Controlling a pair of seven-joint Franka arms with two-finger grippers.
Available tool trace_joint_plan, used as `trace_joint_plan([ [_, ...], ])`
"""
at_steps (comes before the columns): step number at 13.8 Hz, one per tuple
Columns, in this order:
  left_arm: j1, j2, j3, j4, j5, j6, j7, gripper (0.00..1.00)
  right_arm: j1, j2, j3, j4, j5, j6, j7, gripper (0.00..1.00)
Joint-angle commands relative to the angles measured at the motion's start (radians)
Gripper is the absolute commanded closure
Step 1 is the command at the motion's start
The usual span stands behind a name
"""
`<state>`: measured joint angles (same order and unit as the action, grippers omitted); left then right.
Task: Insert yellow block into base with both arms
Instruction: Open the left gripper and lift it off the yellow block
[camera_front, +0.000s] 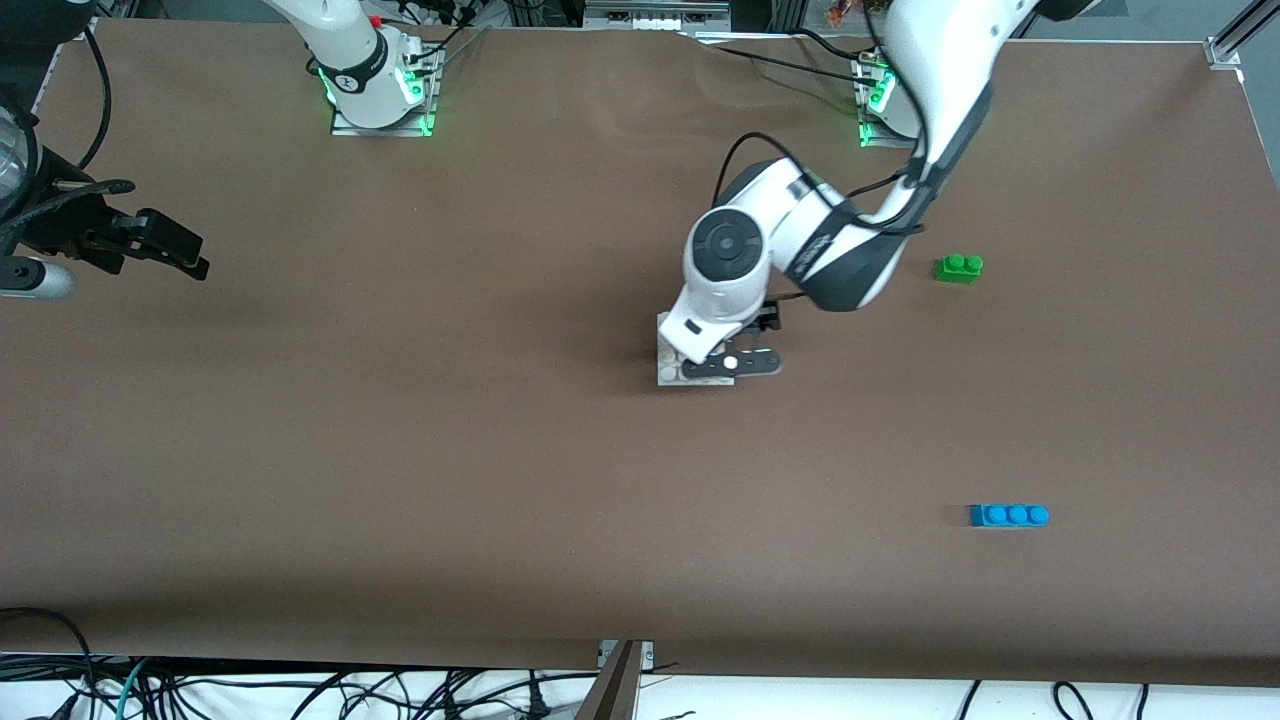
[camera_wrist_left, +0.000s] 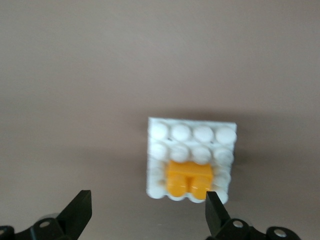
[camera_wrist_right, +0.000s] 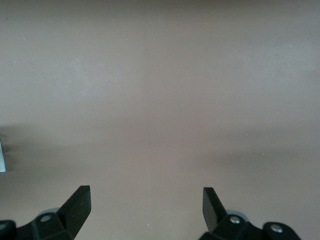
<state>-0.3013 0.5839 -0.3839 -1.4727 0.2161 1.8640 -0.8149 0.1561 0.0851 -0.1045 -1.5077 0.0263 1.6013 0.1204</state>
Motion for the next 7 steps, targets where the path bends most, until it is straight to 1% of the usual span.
trace_joint_plan([
  [1,0.117,-0.100,-0.006,-0.020,-0.065,-0.069,0.181,0.00,-0.004,0.005,0.005,0.017,-0.002,0.003,-0.012,0.01],
  [3,0.183,-0.162,0.000,-0.020,-0.084,-0.132,0.291,0.00,-0.003,0.005,0.005,0.017,0.000,0.005,-0.008,0.01],
  [5,0.281,-0.205,-0.009,0.005,-0.106,-0.170,0.354,0.00,-0.001,0.005,0.008,0.017,0.000,0.005,-0.001,0.01],
  [7,0.347,-0.234,-0.006,0.057,-0.136,-0.259,0.434,0.00,-0.001,0.007,0.008,0.017,0.000,0.005,-0.007,0.01],
])
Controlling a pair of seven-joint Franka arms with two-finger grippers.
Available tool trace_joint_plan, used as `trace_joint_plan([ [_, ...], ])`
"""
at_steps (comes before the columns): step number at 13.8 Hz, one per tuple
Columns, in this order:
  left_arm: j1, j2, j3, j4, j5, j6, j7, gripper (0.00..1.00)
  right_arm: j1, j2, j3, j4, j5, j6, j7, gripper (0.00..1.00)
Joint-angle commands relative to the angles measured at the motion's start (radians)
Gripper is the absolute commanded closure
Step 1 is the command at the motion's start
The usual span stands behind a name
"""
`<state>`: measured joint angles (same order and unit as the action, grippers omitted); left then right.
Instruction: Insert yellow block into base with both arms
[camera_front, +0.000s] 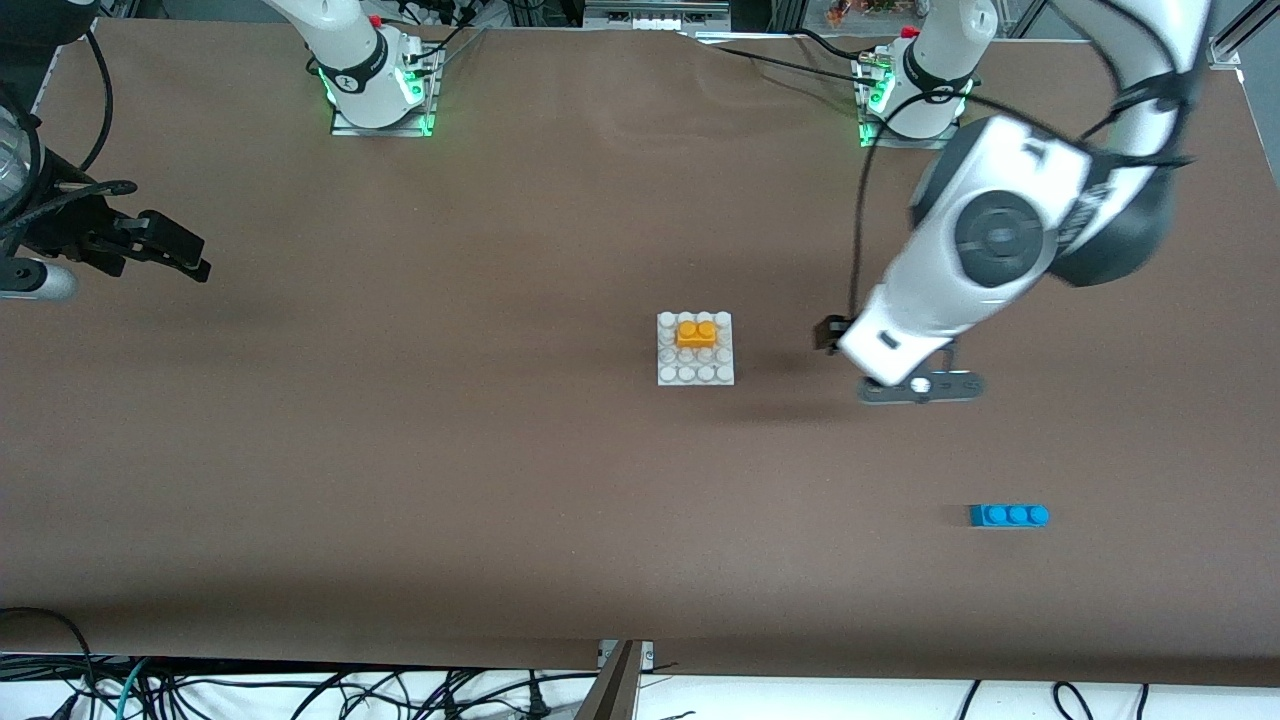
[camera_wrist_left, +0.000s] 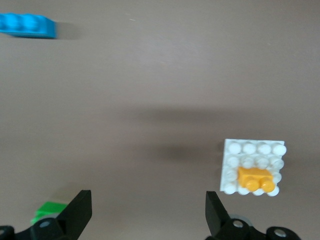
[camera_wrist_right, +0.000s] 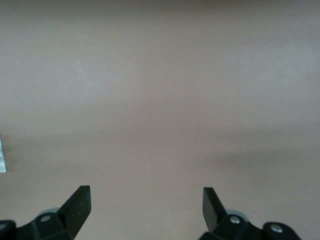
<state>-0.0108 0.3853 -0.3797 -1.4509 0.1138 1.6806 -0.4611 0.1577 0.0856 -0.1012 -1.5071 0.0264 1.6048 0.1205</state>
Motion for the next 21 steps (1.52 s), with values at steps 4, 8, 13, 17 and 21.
trace_joint_plan([
  [4,0.078,-0.219,0.106,-0.047,-0.068,-0.105,0.180,0.00,0.006,0.006,0.011,0.016,0.004,0.001,-0.005,0.01],
  [8,-0.014,-0.434,0.236,-0.311,-0.123,-0.049,0.216,0.00,0.029,0.006,0.011,0.016,0.006,0.023,0.005,0.01],
  [13,0.002,-0.441,0.265,-0.302,-0.125,-0.050,0.208,0.00,0.031,0.005,0.009,0.018,0.004,0.062,0.005,0.01],
  [17,0.023,-0.422,0.271,-0.252,-0.132,-0.083,0.208,0.00,0.029,0.003,0.008,0.018,0.004,0.066,0.005,0.01],
  [21,0.029,-0.421,0.269,-0.250,-0.121,-0.090,0.208,0.00,0.028,0.003,0.006,0.018,0.004,0.066,0.005,0.01],
])
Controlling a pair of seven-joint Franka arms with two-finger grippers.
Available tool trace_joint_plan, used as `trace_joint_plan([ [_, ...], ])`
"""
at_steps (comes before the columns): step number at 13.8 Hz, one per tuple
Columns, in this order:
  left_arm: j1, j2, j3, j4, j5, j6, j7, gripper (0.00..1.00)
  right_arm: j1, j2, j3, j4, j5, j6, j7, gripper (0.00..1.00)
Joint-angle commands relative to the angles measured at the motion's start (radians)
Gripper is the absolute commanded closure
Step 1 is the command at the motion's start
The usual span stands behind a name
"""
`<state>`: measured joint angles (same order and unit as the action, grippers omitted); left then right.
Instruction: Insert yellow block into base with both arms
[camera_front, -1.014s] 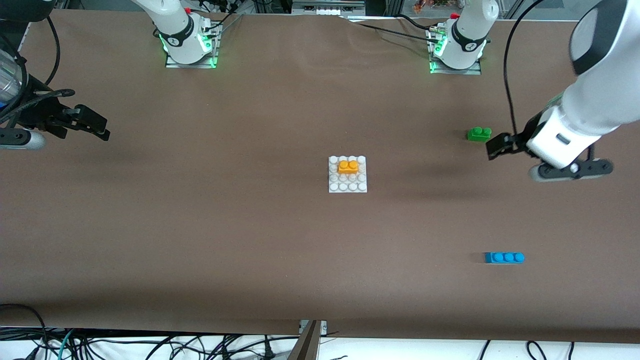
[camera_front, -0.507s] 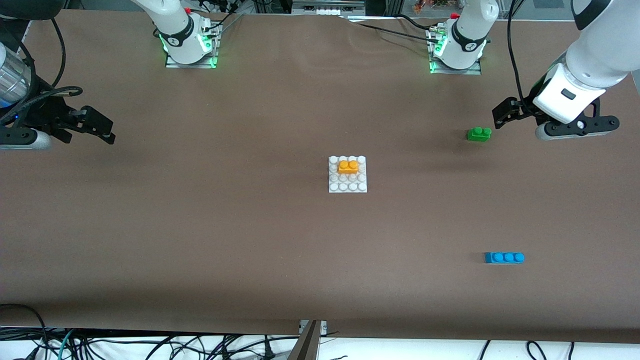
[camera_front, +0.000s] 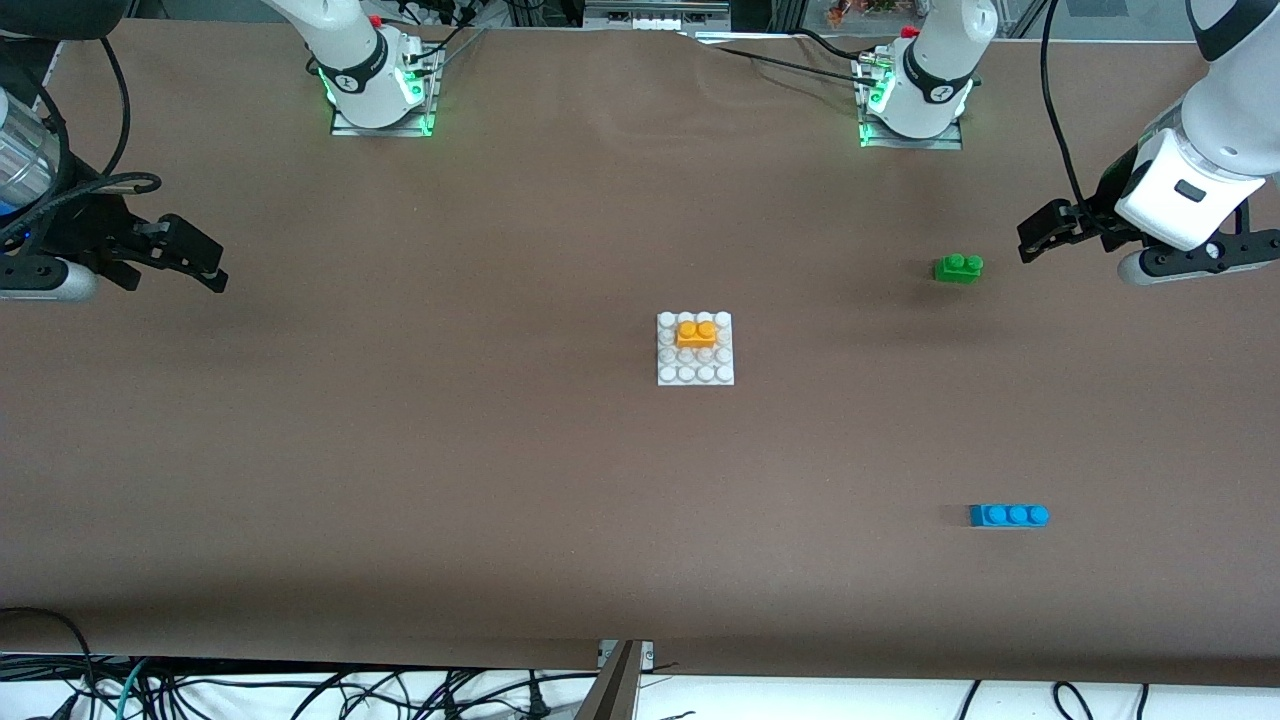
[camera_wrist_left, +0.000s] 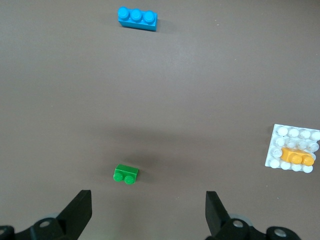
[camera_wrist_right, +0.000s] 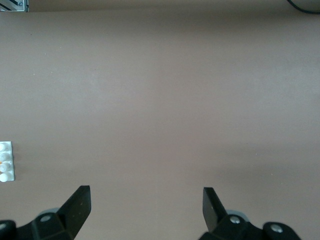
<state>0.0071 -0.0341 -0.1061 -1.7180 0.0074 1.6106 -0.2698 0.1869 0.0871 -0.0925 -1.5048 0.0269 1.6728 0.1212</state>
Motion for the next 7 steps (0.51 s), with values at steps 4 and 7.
trace_joint_plan([
  [4,0.011,-0.001,-0.007,0.023,-0.014,-0.024,0.017,0.00,-0.001,0.002,-0.003,0.015,0.004,-0.002,0.005,0.01],
  [7,0.004,0.019,-0.001,0.051,-0.018,-0.066,0.020,0.00,-0.006,0.003,-0.006,0.014,0.004,-0.005,0.003,0.01],
])
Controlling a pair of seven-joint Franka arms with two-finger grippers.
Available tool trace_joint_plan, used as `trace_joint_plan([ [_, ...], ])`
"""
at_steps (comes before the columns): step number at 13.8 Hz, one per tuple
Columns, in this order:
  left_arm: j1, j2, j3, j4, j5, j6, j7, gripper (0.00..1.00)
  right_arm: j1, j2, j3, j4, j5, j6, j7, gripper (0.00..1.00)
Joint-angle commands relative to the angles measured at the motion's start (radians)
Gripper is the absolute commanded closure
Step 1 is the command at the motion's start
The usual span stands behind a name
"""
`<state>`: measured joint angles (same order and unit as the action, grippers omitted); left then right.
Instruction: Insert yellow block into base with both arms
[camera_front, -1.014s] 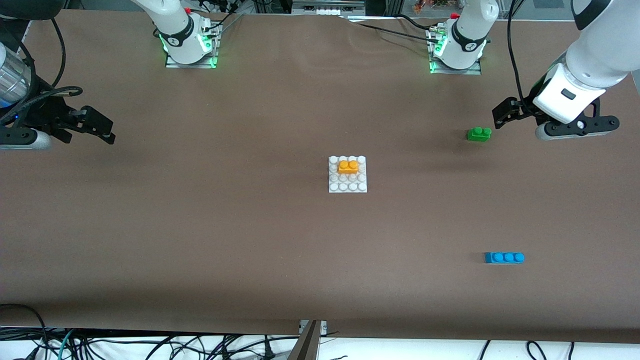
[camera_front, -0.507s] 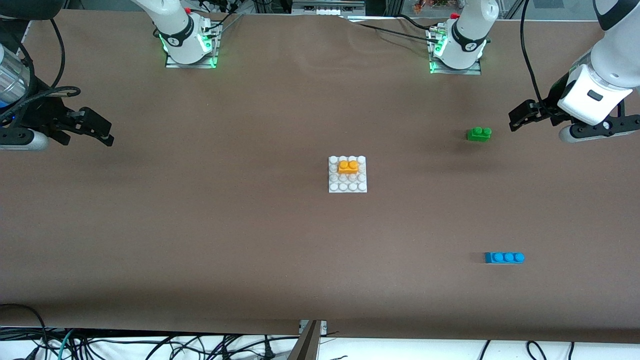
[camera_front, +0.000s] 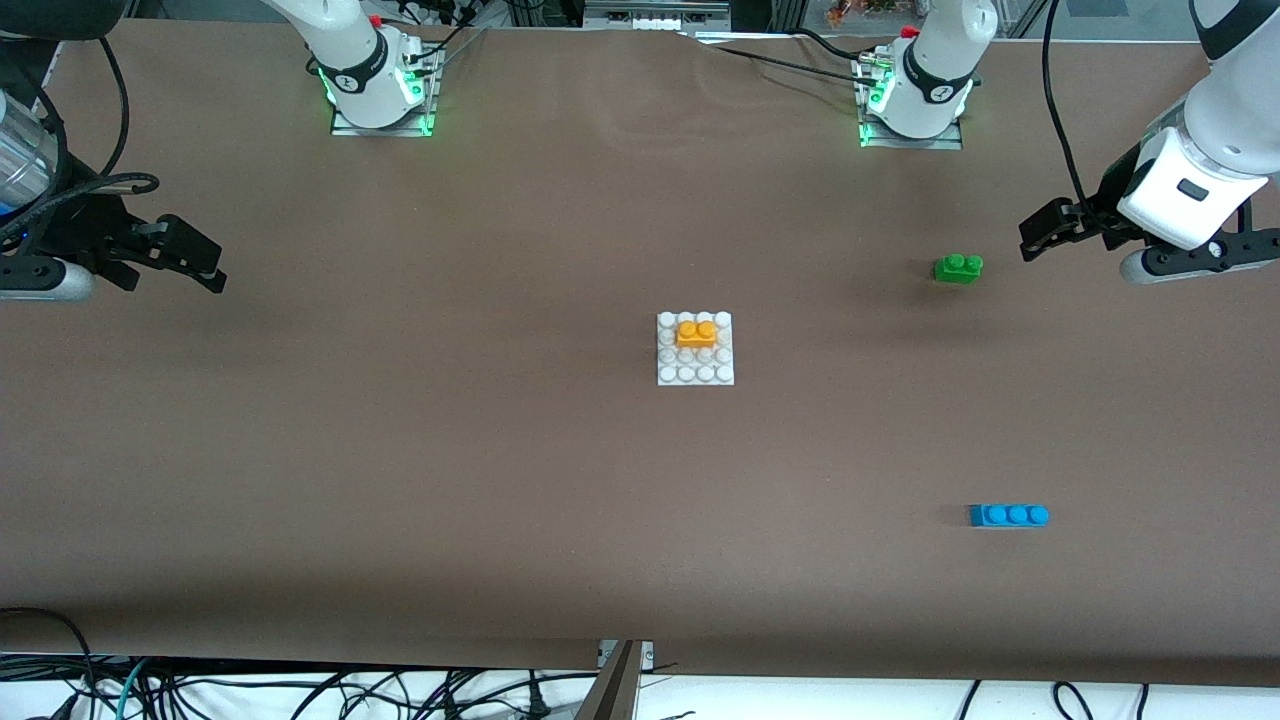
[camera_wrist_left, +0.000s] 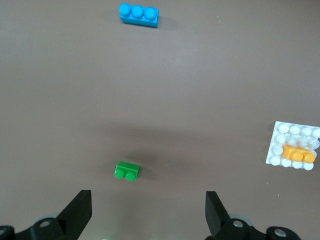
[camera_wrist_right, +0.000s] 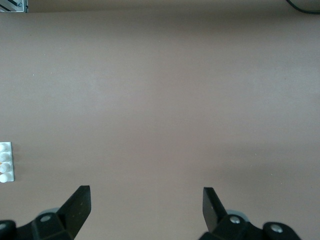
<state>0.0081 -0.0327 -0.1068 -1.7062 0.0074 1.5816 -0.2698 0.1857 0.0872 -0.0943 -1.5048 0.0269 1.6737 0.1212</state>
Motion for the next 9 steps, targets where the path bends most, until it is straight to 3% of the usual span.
trace_joint_plan([
  [1,0.003,0.017,0.001,0.039,-0.021,-0.038,0.020,0.00,-0.006,0.003,-0.005,0.014,0.004,-0.005,0.002,0.01],
  [4,-0.014,0.016,0.093,0.036,-0.064,-0.031,0.157,0.00,-0.005,0.003,-0.004,0.014,0.004,-0.003,0.003,0.01],
  [9,-0.016,0.016,0.093,0.037,-0.060,-0.025,0.150,0.00,-0.005,0.003,-0.005,0.014,0.004,-0.003,0.003,0.01],
])
